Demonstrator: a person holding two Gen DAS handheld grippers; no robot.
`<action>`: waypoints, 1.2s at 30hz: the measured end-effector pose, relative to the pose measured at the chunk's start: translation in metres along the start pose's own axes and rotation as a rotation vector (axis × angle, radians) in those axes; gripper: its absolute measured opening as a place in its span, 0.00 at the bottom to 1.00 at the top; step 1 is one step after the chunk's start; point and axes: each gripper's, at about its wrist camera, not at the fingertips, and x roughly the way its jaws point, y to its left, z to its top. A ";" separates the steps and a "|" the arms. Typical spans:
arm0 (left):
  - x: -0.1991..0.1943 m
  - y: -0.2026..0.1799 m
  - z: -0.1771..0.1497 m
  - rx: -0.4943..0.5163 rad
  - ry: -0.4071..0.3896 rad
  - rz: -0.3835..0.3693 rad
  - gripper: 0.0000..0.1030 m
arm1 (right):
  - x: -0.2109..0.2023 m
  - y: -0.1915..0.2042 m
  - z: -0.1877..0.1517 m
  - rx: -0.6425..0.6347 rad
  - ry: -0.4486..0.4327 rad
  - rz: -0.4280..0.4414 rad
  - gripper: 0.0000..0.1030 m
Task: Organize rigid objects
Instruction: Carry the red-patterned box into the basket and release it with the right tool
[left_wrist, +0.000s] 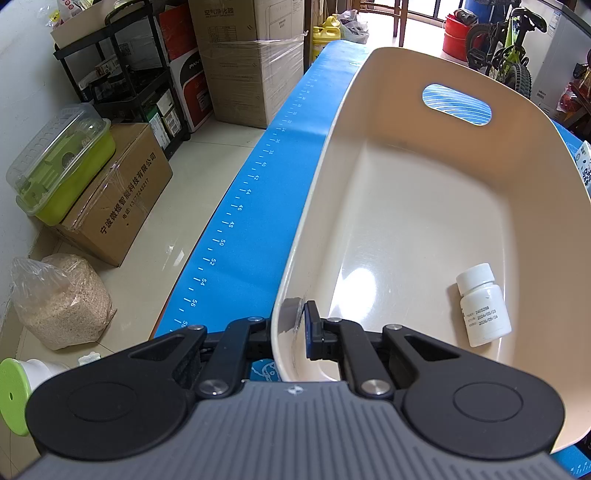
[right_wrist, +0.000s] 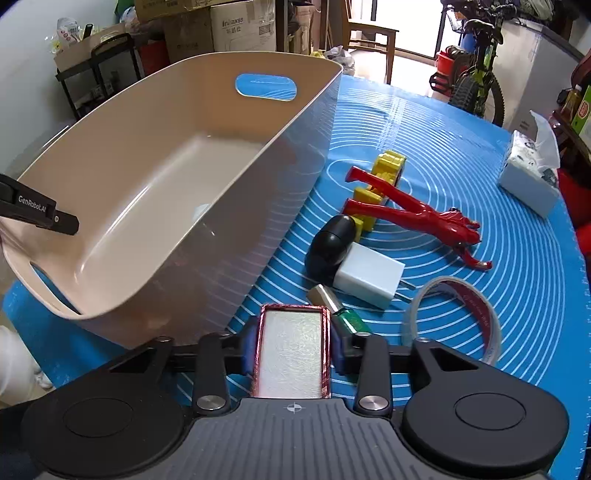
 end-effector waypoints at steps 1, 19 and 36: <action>0.000 0.000 0.000 -0.001 0.000 0.000 0.12 | -0.001 -0.001 0.000 0.001 0.002 0.002 0.43; 0.000 -0.003 0.000 0.009 0.002 0.001 0.12 | -0.077 -0.017 0.050 0.134 -0.285 -0.098 0.43; -0.001 -0.003 0.002 0.005 0.007 0.001 0.12 | -0.051 0.048 0.111 0.017 -0.338 -0.001 0.43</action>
